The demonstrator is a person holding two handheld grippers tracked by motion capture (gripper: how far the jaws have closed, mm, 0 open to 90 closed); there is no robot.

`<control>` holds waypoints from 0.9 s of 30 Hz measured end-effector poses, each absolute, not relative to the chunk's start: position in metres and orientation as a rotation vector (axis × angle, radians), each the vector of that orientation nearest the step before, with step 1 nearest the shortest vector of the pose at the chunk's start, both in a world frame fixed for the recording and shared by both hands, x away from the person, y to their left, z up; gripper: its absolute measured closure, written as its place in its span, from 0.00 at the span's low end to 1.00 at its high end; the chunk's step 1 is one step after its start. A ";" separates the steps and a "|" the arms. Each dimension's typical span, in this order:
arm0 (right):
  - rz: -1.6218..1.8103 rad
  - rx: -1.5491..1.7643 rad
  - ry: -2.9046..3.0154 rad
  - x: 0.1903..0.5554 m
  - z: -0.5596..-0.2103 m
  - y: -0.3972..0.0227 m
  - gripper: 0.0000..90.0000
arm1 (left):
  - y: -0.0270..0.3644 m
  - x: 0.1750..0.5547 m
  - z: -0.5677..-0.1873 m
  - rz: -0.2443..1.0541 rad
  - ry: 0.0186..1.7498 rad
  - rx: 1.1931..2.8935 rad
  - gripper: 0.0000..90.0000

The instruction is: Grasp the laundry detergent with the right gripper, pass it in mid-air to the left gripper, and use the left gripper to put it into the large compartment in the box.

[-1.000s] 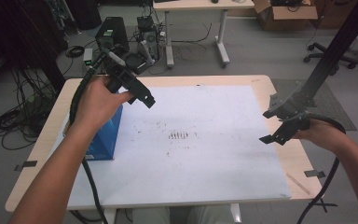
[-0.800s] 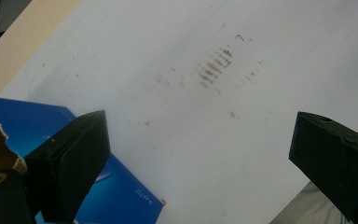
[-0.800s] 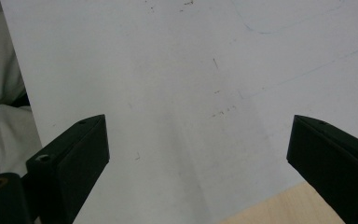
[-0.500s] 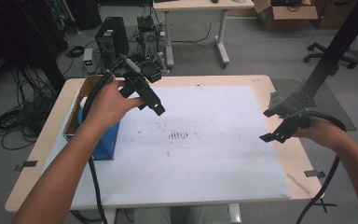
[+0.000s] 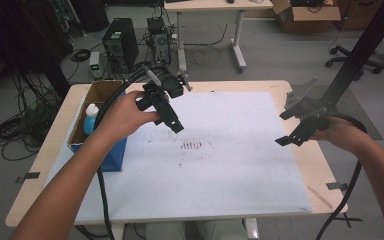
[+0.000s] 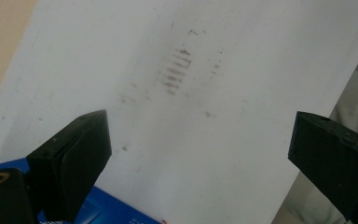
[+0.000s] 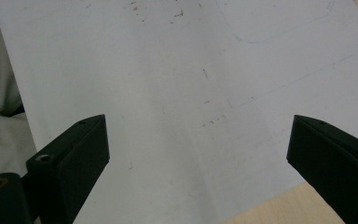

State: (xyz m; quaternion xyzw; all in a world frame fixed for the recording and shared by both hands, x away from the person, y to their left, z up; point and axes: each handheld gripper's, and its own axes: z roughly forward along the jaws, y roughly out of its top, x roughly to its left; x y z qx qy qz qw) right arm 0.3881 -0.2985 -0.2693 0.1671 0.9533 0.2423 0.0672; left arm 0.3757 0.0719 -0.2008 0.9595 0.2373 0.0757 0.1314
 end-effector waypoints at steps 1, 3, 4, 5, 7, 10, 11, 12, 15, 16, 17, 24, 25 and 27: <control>0.730 0.502 2.874 0.389 -0.269 -0.298 0.06 | 0.071 0.376 -0.202 0.214 0.682 2.788 0.07; 0.731 0.501 2.874 0.390 -0.268 -0.297 0.06 | 0.069 0.375 -0.203 0.213 0.668 2.796 0.07; 0.733 0.498 2.873 0.391 -0.268 -0.297 0.06 | 0.069 0.375 -0.204 0.212 0.655 2.801 0.07; 0.733 0.498 2.873 0.391 -0.268 -0.297 0.06 | 0.068 0.375 -0.205 0.209 0.648 2.803 0.07; 0.734 0.505 2.873 0.393 -0.268 -0.298 0.06 | 0.066 0.374 -0.207 0.202 0.633 2.809 0.07; 0.738 0.509 2.870 0.394 -0.268 -0.299 0.06 | 0.063 0.371 -0.210 0.202 0.592 2.831 0.07; 0.740 0.508 2.869 0.395 -0.267 -0.299 0.06 | 0.061 0.370 -0.211 0.202 0.583 2.835 0.07; 0.738 0.511 2.869 0.395 -0.267 -0.299 0.06 | 0.060 0.370 -0.211 0.204 0.574 2.836 0.07; 0.734 0.509 2.869 0.396 -0.266 -0.298 0.06 | 0.056 0.369 -0.211 0.204 0.540 2.836 0.07; 0.739 0.505 2.867 0.397 -0.266 -0.298 0.06 | 0.055 0.368 -0.211 0.200 0.529 2.839 0.07; 0.742 0.507 2.867 0.397 -0.265 -0.298 0.06 | 0.054 0.368 -0.211 0.200 0.515 2.842 0.07; 0.734 0.504 2.874 0.400 -0.266 -0.296 0.06 | 0.051 0.368 -0.214 0.193 0.496 2.856 0.07; 0.733 0.508 2.876 0.400 -0.266 -0.296 0.06 | 0.051 0.368 -0.215 0.193 0.496 2.856 0.07; 0.732 0.518 2.876 0.401 -0.266 -0.296 0.06 | 0.050 0.367 -0.215 0.201 0.491 2.860 0.07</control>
